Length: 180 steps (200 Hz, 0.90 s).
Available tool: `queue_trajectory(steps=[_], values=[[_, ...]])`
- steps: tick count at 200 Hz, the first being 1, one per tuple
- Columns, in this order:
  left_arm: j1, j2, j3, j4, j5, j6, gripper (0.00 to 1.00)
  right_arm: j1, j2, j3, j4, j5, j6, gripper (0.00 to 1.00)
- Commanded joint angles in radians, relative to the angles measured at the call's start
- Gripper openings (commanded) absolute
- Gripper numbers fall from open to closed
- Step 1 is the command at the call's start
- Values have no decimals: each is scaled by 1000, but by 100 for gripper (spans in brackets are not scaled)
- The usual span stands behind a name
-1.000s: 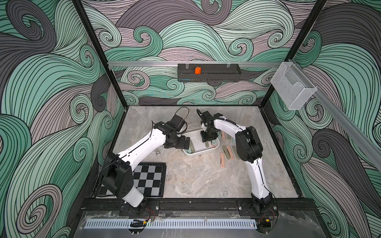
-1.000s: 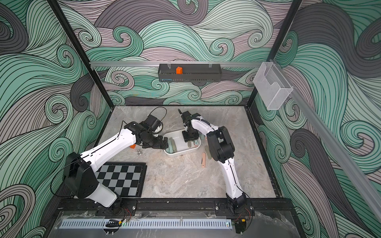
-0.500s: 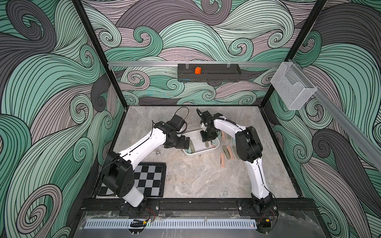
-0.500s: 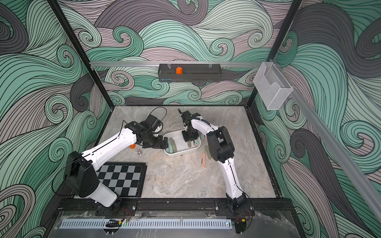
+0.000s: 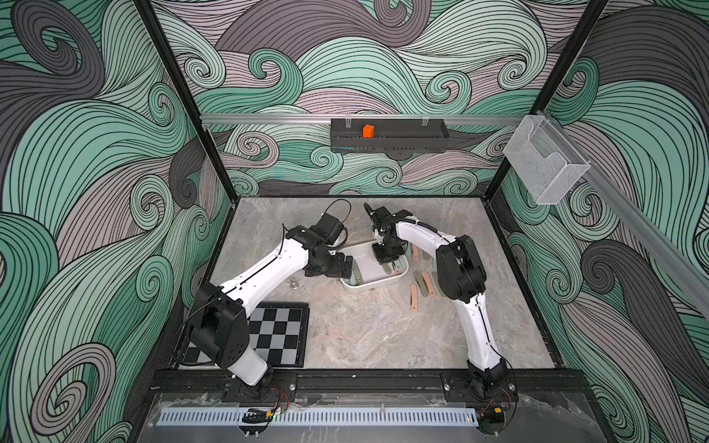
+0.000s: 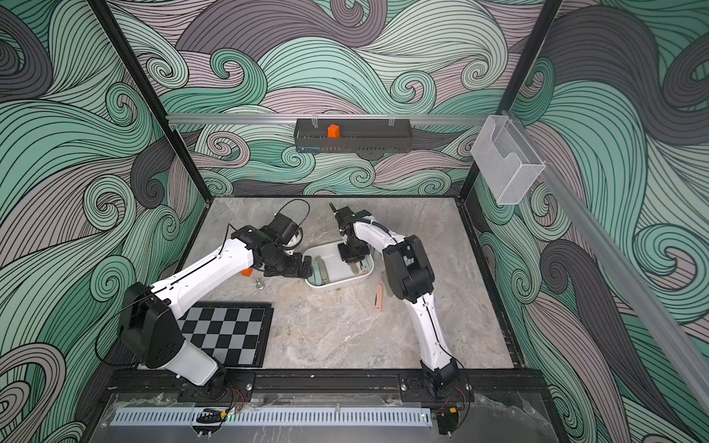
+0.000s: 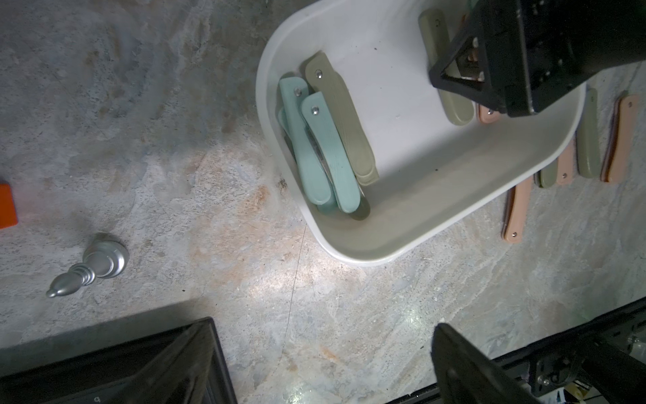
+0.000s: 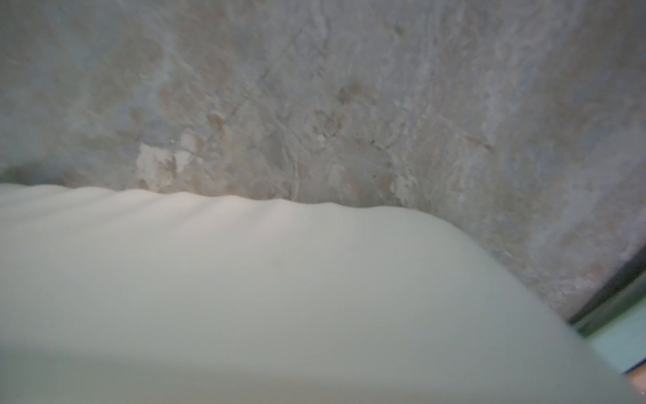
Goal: Take the fruit knife out of the storage box
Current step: Pick up the fruit knife from the storage box.
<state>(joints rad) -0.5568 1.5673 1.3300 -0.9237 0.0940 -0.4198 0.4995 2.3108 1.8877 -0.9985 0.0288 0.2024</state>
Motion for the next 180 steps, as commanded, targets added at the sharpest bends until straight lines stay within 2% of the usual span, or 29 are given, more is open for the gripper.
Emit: queue_trajectory(steps=[1, 89, 180], values=[[6, -53, 0, -25, 13, -11, 99, 21, 20, 34, -44, 40, 3, 22], [6, -117, -2, -26, 33, 4, 99, 22, -52, 110, -99, 66, 8, 22], [-26, -124, 2, 28, 75, 3, 99, -14, -268, -48, -99, 72, 55, 24]])
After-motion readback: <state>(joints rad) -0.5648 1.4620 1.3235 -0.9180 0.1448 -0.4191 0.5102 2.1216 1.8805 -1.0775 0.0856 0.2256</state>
